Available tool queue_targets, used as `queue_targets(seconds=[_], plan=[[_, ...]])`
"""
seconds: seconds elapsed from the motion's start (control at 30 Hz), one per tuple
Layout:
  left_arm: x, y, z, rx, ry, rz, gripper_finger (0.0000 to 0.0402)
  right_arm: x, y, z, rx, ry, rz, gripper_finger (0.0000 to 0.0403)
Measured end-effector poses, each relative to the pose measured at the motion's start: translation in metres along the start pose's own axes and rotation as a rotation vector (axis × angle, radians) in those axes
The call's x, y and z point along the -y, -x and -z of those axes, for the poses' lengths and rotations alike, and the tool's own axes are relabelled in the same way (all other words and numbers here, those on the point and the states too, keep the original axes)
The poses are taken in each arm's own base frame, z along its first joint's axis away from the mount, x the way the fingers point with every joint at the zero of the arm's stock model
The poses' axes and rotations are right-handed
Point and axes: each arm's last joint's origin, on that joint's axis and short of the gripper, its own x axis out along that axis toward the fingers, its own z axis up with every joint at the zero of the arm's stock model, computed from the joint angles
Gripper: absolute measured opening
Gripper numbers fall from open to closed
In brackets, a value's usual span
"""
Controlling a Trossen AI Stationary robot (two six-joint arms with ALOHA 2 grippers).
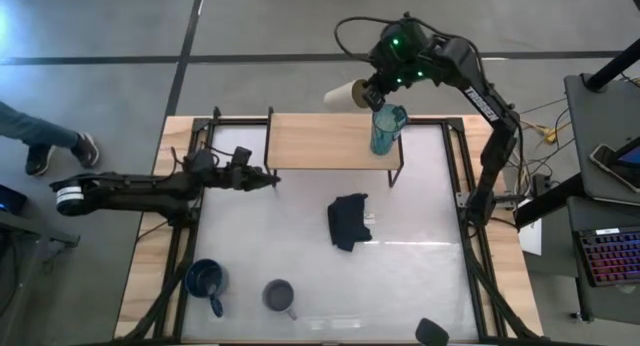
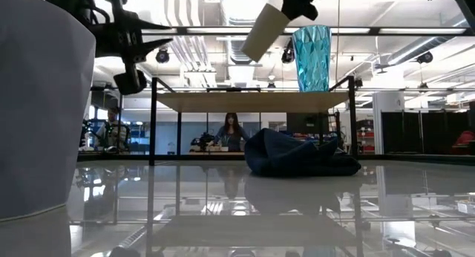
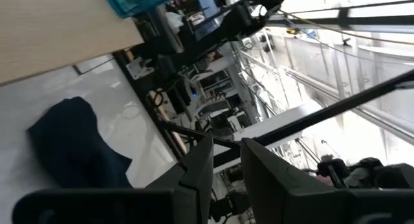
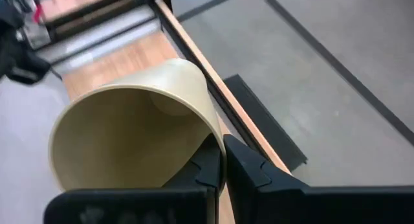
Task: Stack small to large cups/mugs on shelf
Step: Put the light brown cup on the shelf
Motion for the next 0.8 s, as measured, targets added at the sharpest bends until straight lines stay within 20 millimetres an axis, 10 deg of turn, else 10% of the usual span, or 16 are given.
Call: queue_targets(seconds=[0.37, 0.8], plan=[[-0.008, -0.004, 0.003, -0.013, 0.044, -0.045, 0.0066, -0.002, -0.019, 0.004, -0.094, 0.099, -0.021, 0.0008], [-0.008, -0.005, 0.004, -0.013, 0.046, -0.041, 0.0066, -0.049, -0.053, 0.011, -0.245, 0.223, -0.032, 0.0008]])
